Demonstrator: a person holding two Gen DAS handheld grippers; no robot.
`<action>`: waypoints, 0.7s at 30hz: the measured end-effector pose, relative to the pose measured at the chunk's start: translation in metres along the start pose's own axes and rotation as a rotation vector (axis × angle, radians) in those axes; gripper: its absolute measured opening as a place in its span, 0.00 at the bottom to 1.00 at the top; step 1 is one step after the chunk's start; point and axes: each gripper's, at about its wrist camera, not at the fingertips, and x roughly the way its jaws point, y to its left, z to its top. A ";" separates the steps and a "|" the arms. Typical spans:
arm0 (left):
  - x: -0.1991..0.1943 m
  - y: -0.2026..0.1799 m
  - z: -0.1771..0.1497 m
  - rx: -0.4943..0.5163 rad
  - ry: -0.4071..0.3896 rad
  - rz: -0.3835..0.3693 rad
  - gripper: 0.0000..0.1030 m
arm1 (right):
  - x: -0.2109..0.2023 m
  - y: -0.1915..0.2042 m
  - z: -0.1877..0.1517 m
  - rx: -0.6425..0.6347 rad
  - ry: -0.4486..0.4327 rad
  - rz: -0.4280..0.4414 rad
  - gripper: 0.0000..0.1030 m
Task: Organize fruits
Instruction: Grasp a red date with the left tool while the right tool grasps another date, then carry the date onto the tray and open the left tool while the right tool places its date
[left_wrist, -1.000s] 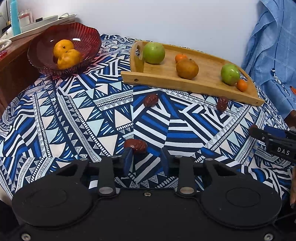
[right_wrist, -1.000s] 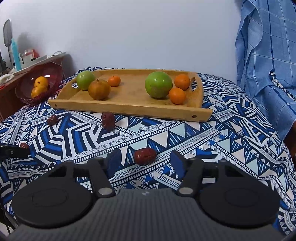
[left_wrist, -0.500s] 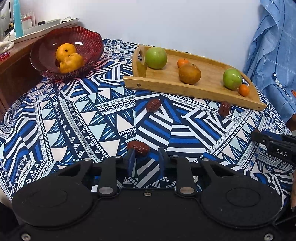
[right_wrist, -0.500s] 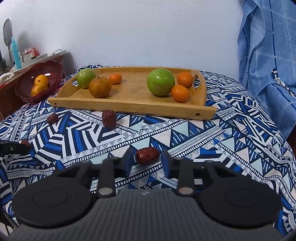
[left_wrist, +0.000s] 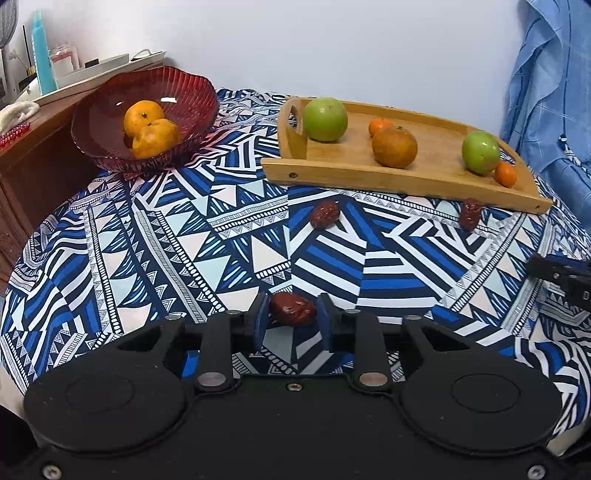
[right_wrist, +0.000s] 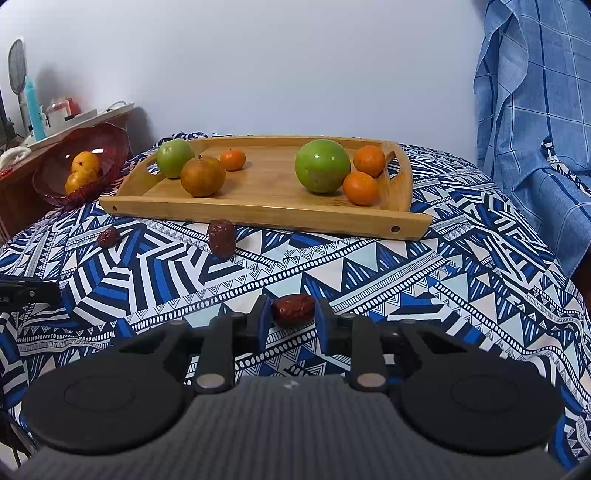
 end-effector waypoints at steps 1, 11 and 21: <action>0.001 0.000 0.000 -0.002 0.005 0.000 0.28 | 0.000 0.000 0.000 -0.001 0.000 0.000 0.30; 0.006 0.009 -0.004 -0.039 0.010 -0.008 0.27 | -0.001 0.000 -0.001 -0.002 -0.001 -0.002 0.30; 0.003 0.009 -0.008 -0.032 0.003 -0.016 0.26 | -0.001 0.002 -0.002 -0.010 -0.004 -0.003 0.30</action>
